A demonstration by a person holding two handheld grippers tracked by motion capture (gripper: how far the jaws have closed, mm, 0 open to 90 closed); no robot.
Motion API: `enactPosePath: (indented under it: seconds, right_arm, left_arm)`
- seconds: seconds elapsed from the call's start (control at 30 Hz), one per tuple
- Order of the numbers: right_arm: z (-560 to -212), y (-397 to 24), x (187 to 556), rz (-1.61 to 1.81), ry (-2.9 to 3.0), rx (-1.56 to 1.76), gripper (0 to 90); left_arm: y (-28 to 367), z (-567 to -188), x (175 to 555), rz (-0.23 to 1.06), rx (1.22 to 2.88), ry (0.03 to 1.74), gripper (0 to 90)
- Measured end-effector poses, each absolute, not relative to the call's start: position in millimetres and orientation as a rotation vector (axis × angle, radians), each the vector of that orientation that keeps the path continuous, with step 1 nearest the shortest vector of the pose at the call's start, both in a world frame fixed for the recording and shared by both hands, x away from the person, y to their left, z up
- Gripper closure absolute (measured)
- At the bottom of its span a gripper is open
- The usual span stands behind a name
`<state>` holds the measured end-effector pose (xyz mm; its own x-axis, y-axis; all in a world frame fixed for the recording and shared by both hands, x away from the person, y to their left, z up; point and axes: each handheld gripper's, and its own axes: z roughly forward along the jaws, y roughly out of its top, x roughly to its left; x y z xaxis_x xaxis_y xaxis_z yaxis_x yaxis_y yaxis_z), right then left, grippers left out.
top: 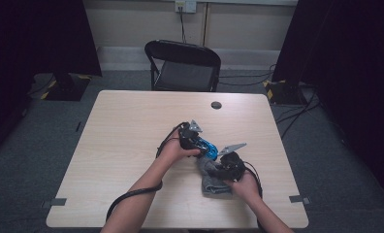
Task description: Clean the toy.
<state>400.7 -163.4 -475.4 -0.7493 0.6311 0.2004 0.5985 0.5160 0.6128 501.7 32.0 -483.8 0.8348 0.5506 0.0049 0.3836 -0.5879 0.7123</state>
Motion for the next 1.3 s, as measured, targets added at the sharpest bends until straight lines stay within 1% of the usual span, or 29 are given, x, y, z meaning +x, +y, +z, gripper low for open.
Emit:
enactPosePath:
  seconds: [0.23,0.6,0.9,1.1,1.3]
  right_arm:
    - [-465.7,-171.1,400.5,1.067,2.692,1.069,72.5]
    - [-457.5,-212.5,406.7,1.059,2.616,1.164,72.6]
    - [-445.6,-232.7,417.6,1.051,2.538,1.202,72.6]
    - [-449.4,-241.1,431.2,0.991,2.491,1.266,72.6]
    - [-462.0,-243.7,446.4,0.947,2.442,1.344,72.6]
  left_arm:
    - [31.8,-483.7,501.7,0.29,2.27,0.679,0.0]
    - [32.1,-483.5,501.7,0.29,2.274,0.675,0.0]
    - [32.0,-483.6,501.4,0.291,2.273,0.675,0.0]
    - [31.7,-483.6,501.2,0.291,2.272,0.675,0.0]
    - [31.7,-483.8,501.2,0.29,2.27,0.674,0.0]
